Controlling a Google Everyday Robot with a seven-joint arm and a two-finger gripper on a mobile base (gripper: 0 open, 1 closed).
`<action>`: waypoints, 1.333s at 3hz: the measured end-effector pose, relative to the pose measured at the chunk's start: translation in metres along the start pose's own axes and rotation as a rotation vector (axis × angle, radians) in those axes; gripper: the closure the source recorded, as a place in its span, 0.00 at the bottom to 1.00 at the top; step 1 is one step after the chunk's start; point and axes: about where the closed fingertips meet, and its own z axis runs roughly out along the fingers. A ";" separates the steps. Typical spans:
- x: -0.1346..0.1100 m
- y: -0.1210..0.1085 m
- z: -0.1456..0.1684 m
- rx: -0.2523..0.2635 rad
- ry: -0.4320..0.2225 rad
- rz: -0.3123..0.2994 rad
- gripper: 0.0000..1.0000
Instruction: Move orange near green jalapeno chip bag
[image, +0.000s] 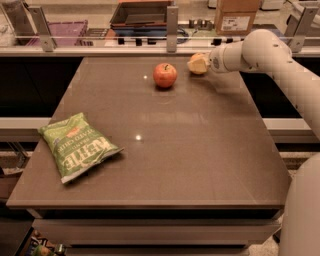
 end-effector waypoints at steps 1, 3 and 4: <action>-0.001 0.003 0.000 -0.009 -0.001 0.001 1.00; -0.025 0.011 -0.031 -0.070 -0.016 -0.007 1.00; -0.038 0.013 -0.050 -0.090 -0.034 -0.021 1.00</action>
Offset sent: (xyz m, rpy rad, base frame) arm -0.0291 0.0022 0.0521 0.0176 0.0113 0.0782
